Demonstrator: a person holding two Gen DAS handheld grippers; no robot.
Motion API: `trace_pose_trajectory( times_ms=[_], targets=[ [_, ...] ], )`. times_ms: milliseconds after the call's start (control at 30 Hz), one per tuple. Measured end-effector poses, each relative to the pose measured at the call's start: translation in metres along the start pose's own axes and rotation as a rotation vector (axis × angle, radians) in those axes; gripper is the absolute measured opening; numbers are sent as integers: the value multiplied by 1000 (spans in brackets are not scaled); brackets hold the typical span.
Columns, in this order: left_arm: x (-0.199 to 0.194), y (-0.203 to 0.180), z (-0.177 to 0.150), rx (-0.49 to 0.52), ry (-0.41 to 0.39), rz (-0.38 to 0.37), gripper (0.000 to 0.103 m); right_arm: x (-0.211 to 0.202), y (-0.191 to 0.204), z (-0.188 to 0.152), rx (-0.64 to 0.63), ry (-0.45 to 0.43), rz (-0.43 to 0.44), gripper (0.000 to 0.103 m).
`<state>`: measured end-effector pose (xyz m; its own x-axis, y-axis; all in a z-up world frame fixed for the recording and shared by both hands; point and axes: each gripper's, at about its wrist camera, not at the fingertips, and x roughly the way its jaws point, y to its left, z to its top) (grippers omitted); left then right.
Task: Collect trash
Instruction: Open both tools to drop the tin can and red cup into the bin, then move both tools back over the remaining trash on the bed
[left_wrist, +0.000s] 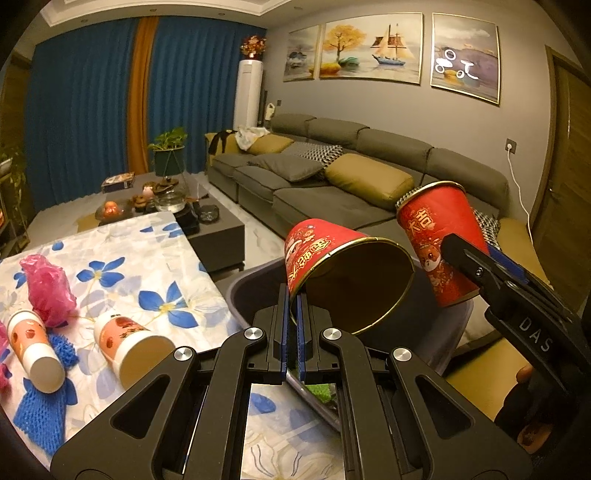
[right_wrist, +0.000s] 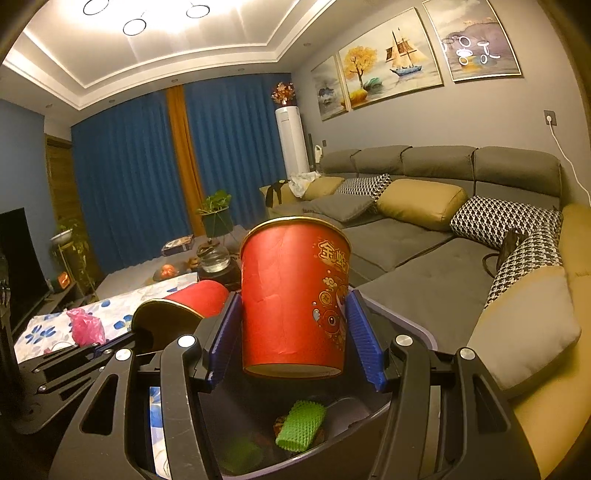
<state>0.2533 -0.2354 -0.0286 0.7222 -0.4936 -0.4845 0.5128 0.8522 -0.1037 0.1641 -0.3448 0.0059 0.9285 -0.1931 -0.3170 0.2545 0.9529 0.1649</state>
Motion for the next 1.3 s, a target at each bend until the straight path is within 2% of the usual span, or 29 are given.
trace_pose_trajectory(
  times_ms=[133,167,200,233,267,300,500,700,900,1167,1300],
  targets=[
    [8,0,-1,0,12,-27,5,2,-2,1,19,3,5,63],
    [9,0,-1,-1,16,-21,13,2,-4,2,28,1,13,68],
    [9,2,-2,-2,17,-12,28,2,-5,2,31,-3,10,70],
    [9,4,-2,-6,15,-9,39,0,-6,3,31,-9,5,70],
    [7,6,-2,-14,9,-6,56,-3,-7,4,33,-12,3,71],
    [4,10,-3,-31,-6,10,64,-4,-7,4,34,-15,3,71],
    [-21,31,-7,-90,-32,83,82,-30,-5,5,14,-61,-4,77],
    [-58,47,-22,-113,-45,180,90,-49,10,-4,-22,-63,13,85],
    [-98,71,-47,-129,-44,305,91,-63,33,-19,-57,-41,42,86],
    [-167,121,-79,-196,-70,480,91,-79,81,-40,-102,1,144,86],
    [-206,152,-99,-220,-76,597,91,-85,113,-52,-137,20,207,86]
  ],
)
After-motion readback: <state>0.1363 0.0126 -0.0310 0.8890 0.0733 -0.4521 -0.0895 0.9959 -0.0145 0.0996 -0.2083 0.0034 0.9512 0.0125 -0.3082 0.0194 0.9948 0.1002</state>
